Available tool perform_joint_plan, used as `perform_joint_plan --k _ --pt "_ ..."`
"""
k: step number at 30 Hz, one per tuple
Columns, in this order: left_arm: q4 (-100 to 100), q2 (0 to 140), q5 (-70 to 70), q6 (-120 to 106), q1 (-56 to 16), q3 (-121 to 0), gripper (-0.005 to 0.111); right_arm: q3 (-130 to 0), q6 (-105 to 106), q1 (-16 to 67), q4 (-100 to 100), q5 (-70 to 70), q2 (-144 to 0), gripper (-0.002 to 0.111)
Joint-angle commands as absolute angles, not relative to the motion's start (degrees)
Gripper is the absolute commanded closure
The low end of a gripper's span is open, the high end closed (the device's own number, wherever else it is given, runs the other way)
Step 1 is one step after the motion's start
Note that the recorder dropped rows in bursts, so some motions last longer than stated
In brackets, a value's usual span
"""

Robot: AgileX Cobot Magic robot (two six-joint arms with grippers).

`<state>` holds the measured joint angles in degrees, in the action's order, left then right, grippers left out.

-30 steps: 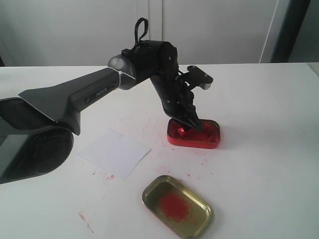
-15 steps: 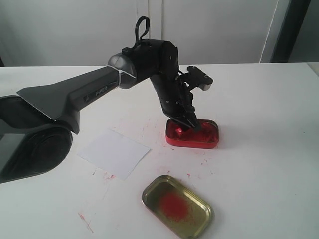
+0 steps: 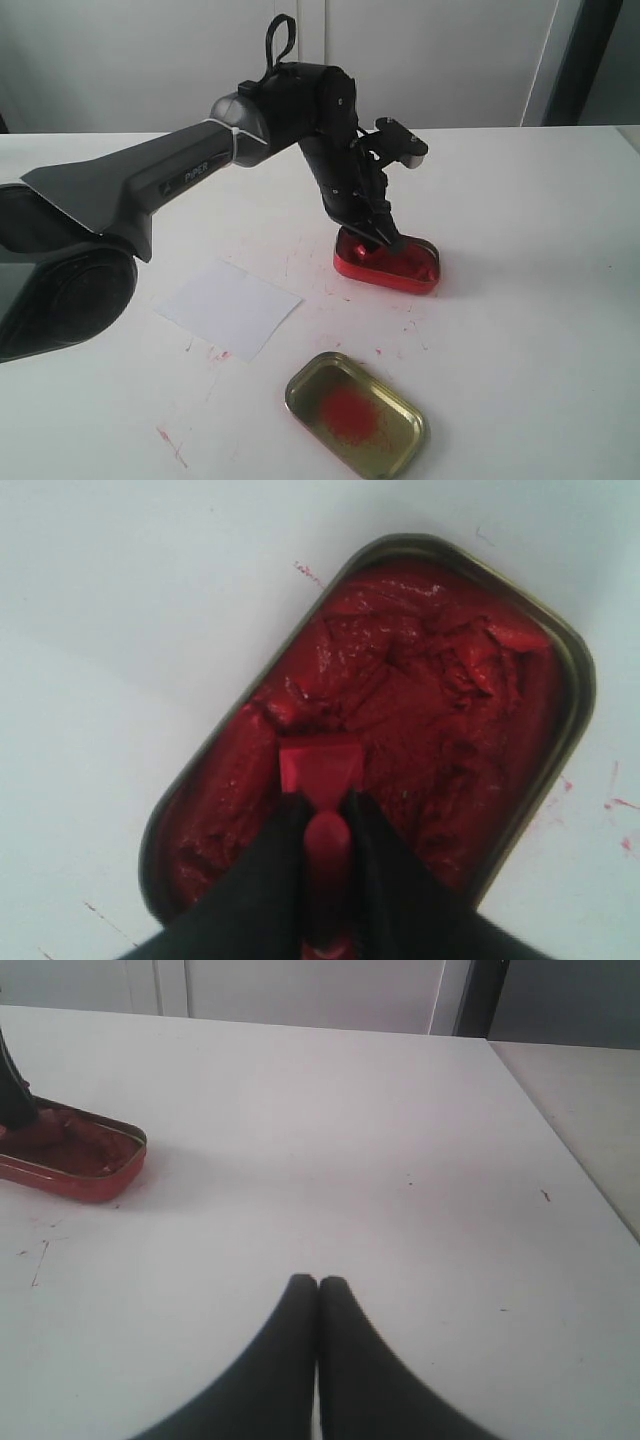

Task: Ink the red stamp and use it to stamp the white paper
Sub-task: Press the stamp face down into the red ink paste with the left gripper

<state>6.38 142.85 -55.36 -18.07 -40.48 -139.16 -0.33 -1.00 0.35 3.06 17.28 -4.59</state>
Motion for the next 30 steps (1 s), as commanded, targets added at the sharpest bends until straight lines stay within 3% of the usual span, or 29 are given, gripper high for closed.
perform_joint_plan --k 1,30 --pt "7.09 141.60 -55.84 -17.89 -40.68 -139.41 0.107 0.00 -1.25 0.00 3.03 16.58 -4.50 0.108" --pt "8.46 139.85 -57.04 -17.77 -40.68 -139.41 0.107 0.00 -1.25 0.00 3.03 16.58 -4.50 0.108"
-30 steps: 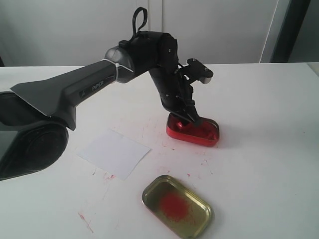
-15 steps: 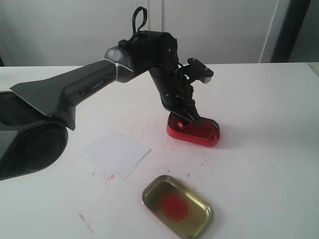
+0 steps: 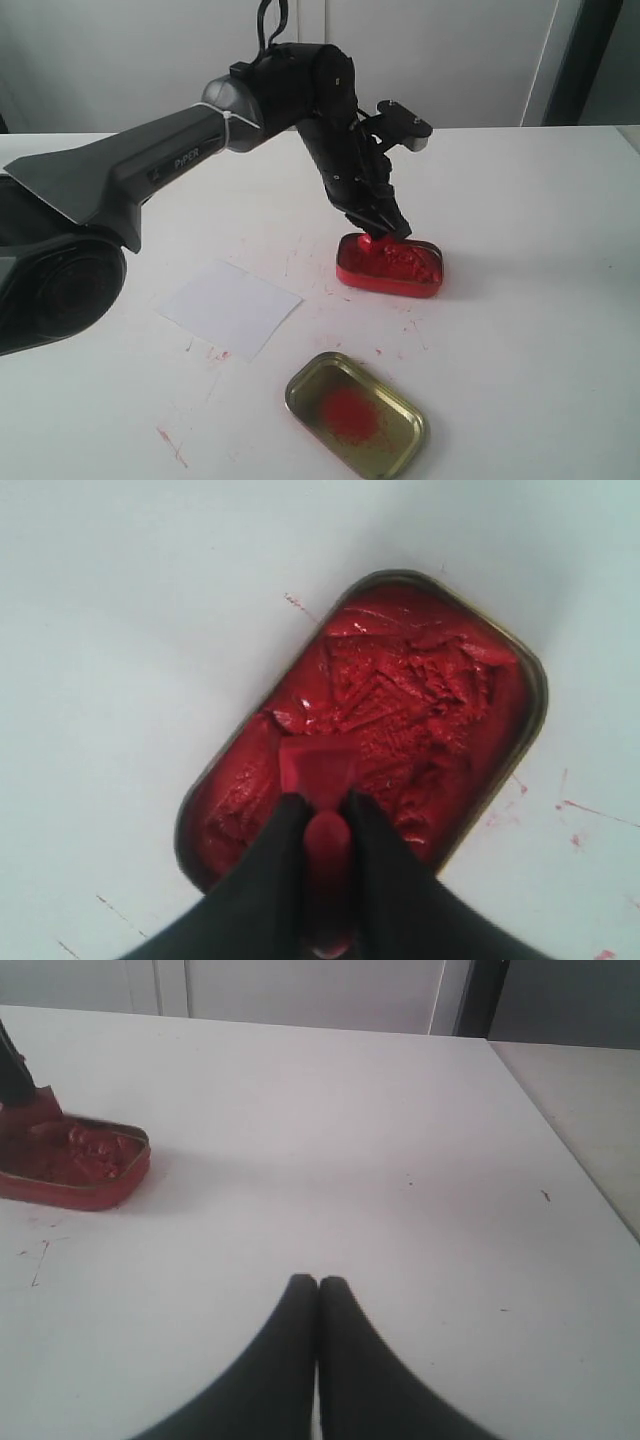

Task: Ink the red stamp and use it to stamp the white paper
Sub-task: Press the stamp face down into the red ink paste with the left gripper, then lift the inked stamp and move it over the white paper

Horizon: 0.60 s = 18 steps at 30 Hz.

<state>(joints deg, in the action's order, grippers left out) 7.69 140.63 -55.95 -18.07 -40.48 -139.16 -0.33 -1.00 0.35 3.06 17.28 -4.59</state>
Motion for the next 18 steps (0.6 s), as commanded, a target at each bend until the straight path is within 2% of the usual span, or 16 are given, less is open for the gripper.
perform_joint_plan --k 1,11,18 --pt "8.46 139.85 -57.04 -17.77 -40.68 -139.41 0.107 0.00 -1.25 0.00 3.03 16.58 -4.50 0.108" --pt "8.46 139.20 -57.54 -17.77 -40.68 -139.41 0.107 0.00 -1.25 0.00 3.03 16.58 -4.50 0.108" --pt "3.82 136.10 -66.21 -11.74 -40.68 -139.41 0.107 0.00 -1.25 0.00 3.03 16.58 -4.50 0.108"
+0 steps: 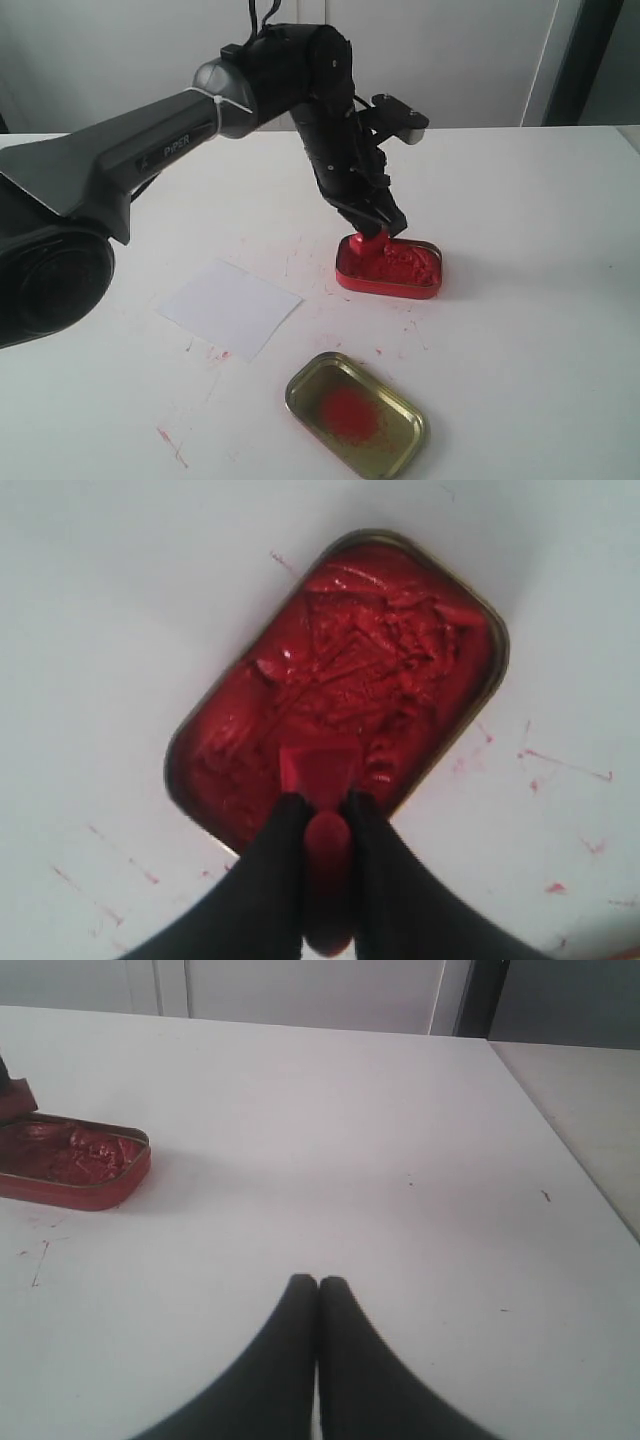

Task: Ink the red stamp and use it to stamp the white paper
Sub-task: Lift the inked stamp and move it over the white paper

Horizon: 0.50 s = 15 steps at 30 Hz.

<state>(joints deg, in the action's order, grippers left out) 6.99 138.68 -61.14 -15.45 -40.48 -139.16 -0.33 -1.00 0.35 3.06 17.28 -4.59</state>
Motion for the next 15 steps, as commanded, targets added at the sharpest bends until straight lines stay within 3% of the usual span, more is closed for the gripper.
perform_joint_plan --k 1,15 --pt "2.75 135.94 -66.98 -11.10 -40.68 -139.41 0.107 0.00 -1.25 0.00 3.03 16.58 -4.50 0.108" --pt "-0.33 131.35 -69.96 -7.39 -37.79 -137.65 0.107 0.00 -1.25 0.00 3.03 16.58 -4.50 0.108"
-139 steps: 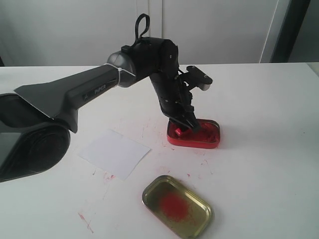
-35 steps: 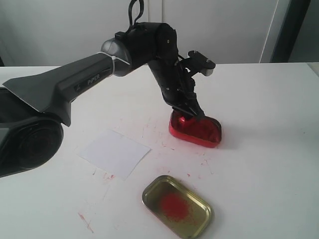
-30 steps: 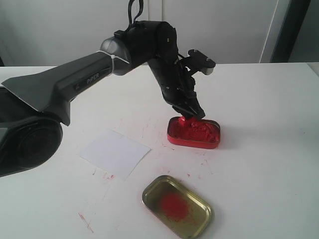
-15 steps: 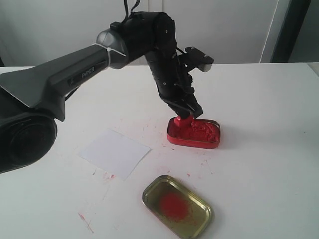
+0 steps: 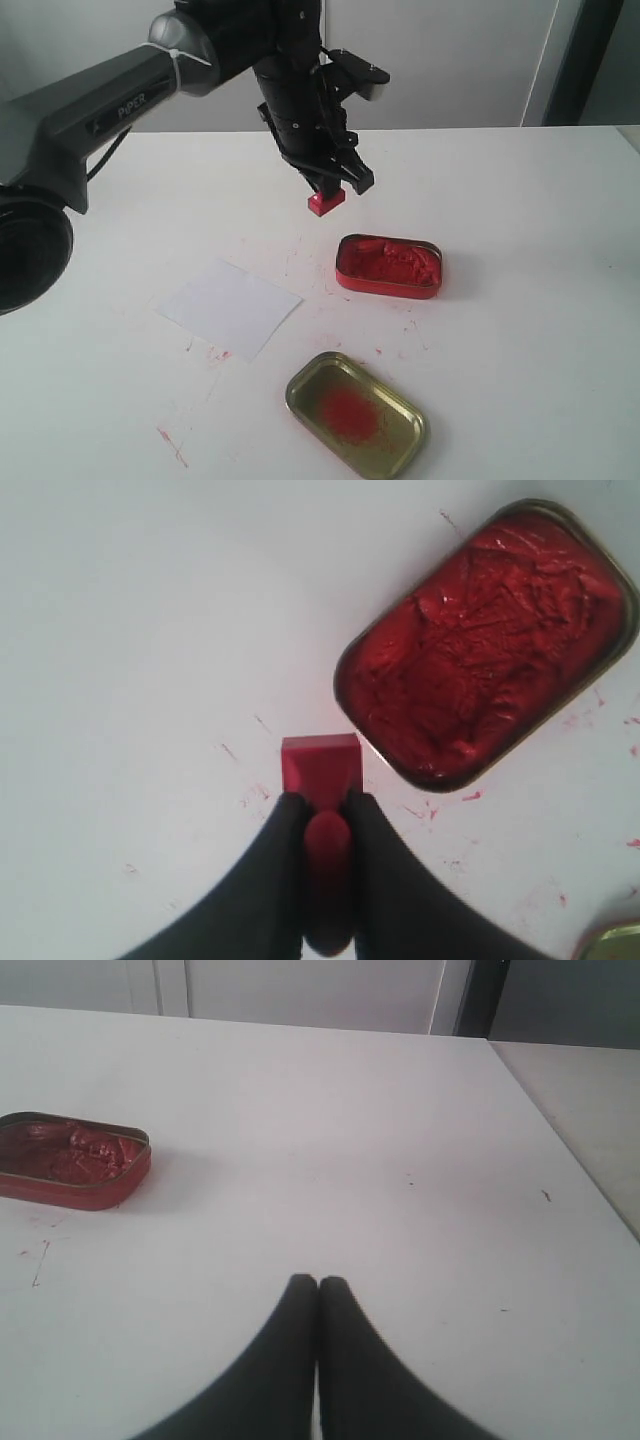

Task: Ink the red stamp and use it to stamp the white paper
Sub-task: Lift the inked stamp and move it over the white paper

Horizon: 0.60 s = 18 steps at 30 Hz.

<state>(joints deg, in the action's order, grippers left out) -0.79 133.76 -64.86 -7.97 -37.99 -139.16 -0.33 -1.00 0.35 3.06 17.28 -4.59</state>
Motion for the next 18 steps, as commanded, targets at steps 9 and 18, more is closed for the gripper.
perform_joint_plan --k 9,18 --pt "-0.64 128.88 -69.96 -7.52 -36.55 -130.33 0.107 0.00 -1.25 0.00 3.03 16.58 -4.50 0.108" --pt "-0.69 121.69 -68.33 -7.64 -34.54 -117.60 0.107 0.00 -1.25 0.00 3.03 16.58 -4.50 0.108"
